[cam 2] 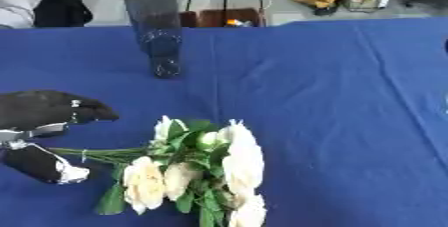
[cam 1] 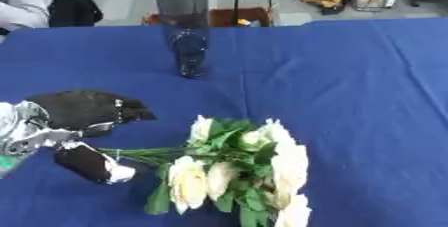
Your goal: Arrange flowers into the vase.
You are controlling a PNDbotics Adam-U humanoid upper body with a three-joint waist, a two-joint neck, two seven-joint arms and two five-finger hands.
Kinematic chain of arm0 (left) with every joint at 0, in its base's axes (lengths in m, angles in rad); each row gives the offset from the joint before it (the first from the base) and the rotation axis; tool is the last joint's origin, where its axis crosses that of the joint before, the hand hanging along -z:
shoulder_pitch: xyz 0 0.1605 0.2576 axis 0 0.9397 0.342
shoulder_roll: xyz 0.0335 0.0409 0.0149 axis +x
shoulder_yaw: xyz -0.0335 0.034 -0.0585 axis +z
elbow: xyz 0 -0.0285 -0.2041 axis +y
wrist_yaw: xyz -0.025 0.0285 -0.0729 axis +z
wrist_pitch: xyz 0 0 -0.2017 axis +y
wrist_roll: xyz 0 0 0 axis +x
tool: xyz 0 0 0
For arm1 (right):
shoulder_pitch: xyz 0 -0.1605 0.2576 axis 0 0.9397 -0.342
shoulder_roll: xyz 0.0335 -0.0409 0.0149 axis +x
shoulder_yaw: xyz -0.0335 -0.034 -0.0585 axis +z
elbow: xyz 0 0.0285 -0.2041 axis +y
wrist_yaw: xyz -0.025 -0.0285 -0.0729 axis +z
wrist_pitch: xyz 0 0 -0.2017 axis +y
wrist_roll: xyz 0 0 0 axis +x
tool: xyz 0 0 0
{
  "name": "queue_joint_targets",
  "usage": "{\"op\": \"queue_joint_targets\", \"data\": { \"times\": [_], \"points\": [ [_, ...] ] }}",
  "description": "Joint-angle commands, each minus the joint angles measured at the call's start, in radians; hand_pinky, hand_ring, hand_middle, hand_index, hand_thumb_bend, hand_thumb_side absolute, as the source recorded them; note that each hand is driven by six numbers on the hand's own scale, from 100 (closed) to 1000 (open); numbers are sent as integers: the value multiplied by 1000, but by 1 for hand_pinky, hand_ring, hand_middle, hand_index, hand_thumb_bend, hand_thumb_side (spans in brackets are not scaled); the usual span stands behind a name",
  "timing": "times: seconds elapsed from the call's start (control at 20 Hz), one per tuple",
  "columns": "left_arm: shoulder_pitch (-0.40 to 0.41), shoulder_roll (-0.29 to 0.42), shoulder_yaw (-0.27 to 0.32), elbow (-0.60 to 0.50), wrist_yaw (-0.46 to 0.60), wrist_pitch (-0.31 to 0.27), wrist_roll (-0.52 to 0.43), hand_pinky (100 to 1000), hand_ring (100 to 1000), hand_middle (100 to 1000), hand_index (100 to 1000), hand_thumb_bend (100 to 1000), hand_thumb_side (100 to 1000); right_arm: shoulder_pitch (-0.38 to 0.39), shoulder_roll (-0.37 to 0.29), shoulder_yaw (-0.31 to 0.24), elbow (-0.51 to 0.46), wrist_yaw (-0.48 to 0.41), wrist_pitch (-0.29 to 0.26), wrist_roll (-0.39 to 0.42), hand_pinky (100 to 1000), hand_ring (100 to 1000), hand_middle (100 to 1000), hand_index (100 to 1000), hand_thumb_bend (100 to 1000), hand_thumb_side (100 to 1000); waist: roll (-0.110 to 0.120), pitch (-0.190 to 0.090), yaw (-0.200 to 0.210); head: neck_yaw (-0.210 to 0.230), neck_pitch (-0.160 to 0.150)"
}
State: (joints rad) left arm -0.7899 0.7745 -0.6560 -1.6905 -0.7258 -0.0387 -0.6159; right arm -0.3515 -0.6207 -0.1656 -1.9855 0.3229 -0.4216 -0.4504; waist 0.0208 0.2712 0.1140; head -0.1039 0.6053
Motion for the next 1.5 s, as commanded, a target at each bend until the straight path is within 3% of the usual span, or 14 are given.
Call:
{"op": "queue_joint_targets", "data": {
  "times": [0.05, 0.55, 1.5],
  "points": [
    [-5, -3, 2, 37, -52, -26, 40, 859, 909, 896, 997, 424, 837, -11, -17, -6, -14, -4, 2, -4, 759, 829, 814, 843, 100, 790, -16, -9, -1, 4, -12],
    [5, -45, -2, 130, -147, -82, 112, 859, 902, 881, 984, 409, 824, -14, -15, -6, -14, -6, 1, -4, 759, 829, 814, 843, 100, 792, -19, -9, -3, 7, -18],
    [15, -95, -1, 207, -164, -116, 178, 780, 839, 819, 908, 343, 800, -11, -10, -9, -14, -2, 2, -8, 760, 829, 813, 843, 100, 791, -23, -1, -12, 13, -26]
  ]
}}
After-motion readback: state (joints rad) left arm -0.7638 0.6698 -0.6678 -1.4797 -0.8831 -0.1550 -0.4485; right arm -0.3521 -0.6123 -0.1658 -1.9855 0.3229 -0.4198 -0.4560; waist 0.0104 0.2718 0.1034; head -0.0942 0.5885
